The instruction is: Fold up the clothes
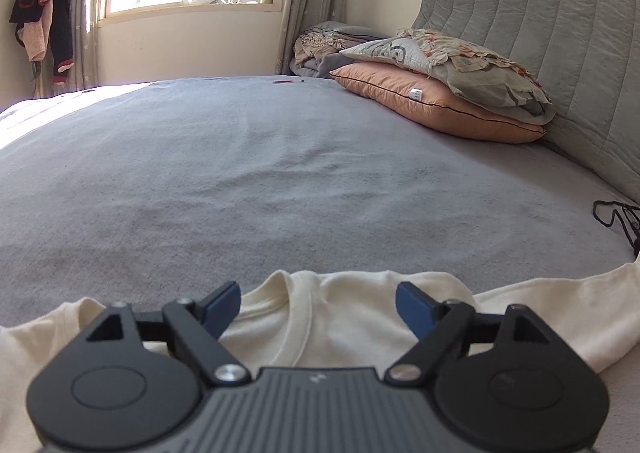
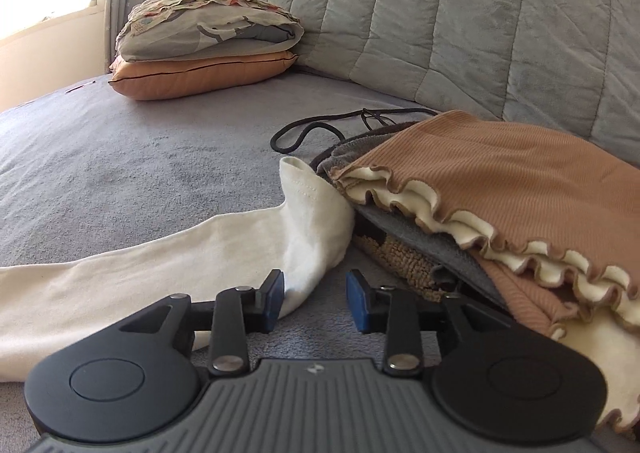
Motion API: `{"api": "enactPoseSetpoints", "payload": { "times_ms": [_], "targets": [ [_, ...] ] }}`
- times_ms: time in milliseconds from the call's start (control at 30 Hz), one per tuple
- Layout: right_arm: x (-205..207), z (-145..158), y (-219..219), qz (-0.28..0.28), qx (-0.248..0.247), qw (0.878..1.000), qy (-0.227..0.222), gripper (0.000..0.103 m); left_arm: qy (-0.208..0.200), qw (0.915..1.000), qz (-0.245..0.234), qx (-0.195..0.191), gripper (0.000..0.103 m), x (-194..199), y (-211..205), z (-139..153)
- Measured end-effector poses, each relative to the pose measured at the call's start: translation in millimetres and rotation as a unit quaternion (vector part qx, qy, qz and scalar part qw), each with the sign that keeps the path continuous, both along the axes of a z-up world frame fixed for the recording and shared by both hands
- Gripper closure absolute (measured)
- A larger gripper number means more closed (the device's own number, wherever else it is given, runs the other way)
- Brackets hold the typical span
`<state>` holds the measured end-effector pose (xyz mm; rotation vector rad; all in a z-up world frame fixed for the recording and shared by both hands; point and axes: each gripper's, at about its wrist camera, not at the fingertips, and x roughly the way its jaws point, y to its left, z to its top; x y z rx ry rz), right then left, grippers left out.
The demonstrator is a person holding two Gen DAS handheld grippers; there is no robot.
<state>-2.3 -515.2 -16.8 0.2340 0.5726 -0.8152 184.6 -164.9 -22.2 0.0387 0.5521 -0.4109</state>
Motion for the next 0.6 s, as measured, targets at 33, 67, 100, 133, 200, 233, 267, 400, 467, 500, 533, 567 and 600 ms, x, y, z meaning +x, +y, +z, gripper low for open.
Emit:
{"api": "enactPoseSetpoints", "payload": {
  "times_ms": [33,67,100,133,200,233,267,400,467,500,533,567,600],
  "targets": [
    [-5.6,4.9,1.9,-0.002,0.014,1.000,-0.007,0.059,0.002,1.0000,-0.002,0.010,0.014,-9.8,2.9,6.1],
    [-9.5,8.9,2.6,-0.002,0.025,1.000,-0.013,0.059,0.006,0.9999,0.000,0.015,0.013,-17.1,6.4,10.4],
    [-14.9,13.8,5.3,-0.002,0.041,0.999,-0.023,0.059,0.009,0.9998,0.000,0.017,0.012,-22.6,10.0,13.6],
    [-19.2,18.0,8.7,0.000,0.054,0.998,-0.032,0.057,0.014,0.9997,0.003,0.018,0.011,-30.2,17.3,17.7],
    [-24.1,24.3,16.5,0.008,0.072,0.996,-0.042,0.050,0.021,0.9996,0.009,0.017,0.009,-44.8,32.1,24.7],
    [-26.3,27.6,21.9,0.014,0.080,0.996,-0.047,0.049,0.023,0.9996,0.014,0.013,0.009,-53.4,41.6,26.8],
    [-28.4,30.9,27.3,0.019,0.089,0.995,-0.051,0.049,0.024,0.9995,0.019,0.008,0.008,-62.0,51.1,28.8],
    [-35.3,42.9,45.5,0.055,0.126,0.988,-0.068,0.047,0.031,0.9994,0.010,0.014,0.008,-99.0,81.8,23.5],
    [-40.1,49.9,55.7,0.068,0.140,0.985,-0.079,0.047,0.037,0.9991,0.001,0.019,0.008,-119.4,98.7,14.8],
    [-42.2,52.7,61.2,0.075,0.145,0.983,-0.083,0.047,0.042,0.9990,0.000,0.018,0.008,-128.9,108.1,10.0],
    [-44.1,55.4,68.4,0.084,0.148,0.982,-0.084,0.047,0.046,0.9988,0.000,0.015,0.008,-139.0,118.9,3.9],
    [-45.3,57.3,77.6,0.096,0.147,0.981,-0.083,0.047,0.050,0.9986,-0.002,0.012,0.008,-149.1,129.8,-3.0],
    [-46.3,59.0,87.1,0.108,0.145,0.980,-0.081,0.047,0.055,0.9984,-0.004,0.010,0.008,-156.6,138.0,-9.0]
  ]
}}
